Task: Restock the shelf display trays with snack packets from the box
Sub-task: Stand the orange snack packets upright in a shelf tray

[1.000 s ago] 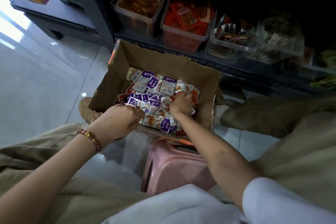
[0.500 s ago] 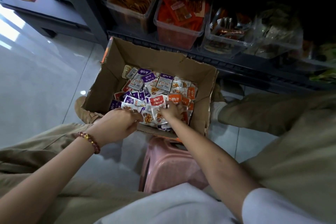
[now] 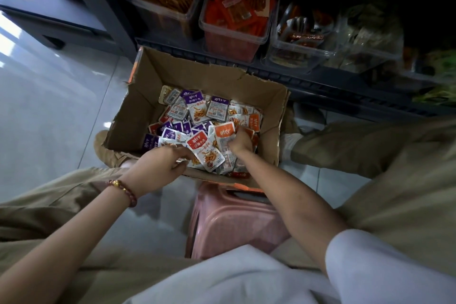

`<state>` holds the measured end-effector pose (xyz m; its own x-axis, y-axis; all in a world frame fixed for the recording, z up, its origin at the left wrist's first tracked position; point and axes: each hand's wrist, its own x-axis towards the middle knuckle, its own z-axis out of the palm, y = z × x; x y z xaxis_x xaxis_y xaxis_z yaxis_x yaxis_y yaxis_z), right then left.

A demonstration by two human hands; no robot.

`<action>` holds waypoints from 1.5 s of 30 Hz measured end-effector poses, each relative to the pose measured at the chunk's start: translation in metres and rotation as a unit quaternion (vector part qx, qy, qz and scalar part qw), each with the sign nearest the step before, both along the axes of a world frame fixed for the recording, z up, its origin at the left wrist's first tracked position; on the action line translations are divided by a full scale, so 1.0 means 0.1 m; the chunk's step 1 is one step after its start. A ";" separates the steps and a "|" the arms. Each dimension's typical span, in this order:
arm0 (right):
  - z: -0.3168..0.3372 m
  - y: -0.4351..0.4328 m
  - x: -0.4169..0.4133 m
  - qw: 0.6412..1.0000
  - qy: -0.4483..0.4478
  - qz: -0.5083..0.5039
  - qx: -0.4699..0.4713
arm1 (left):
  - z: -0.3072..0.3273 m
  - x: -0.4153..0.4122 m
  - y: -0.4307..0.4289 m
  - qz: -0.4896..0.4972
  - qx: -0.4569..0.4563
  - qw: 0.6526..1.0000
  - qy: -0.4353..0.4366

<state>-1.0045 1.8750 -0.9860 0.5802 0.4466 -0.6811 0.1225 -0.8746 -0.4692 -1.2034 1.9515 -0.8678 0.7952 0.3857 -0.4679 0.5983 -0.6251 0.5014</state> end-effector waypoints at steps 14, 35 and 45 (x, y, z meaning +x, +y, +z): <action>1.00 0.22 -0.47 0.903 0.372 -0.035 0.211 | 0.08 0.20 -0.02 0.445 -0.276 0.825 -0.213; 0.08 0.17 -0.11 0.998 0.004 -0.005 -0.067 | 0.12 0.07 0.05 0.473 -0.229 0.829 -0.191; 0.43 0.02 -0.59 0.962 0.028 0.228 0.149 | 0.18 0.06 0.09 0.525 -0.202 0.802 -0.200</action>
<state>-1.0633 1.8773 -0.9430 0.2446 0.8258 -0.5082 0.4286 -0.5622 -0.7072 -1.1977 1.9608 -0.8494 0.2492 0.8219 -0.5123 0.4292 0.3804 0.8192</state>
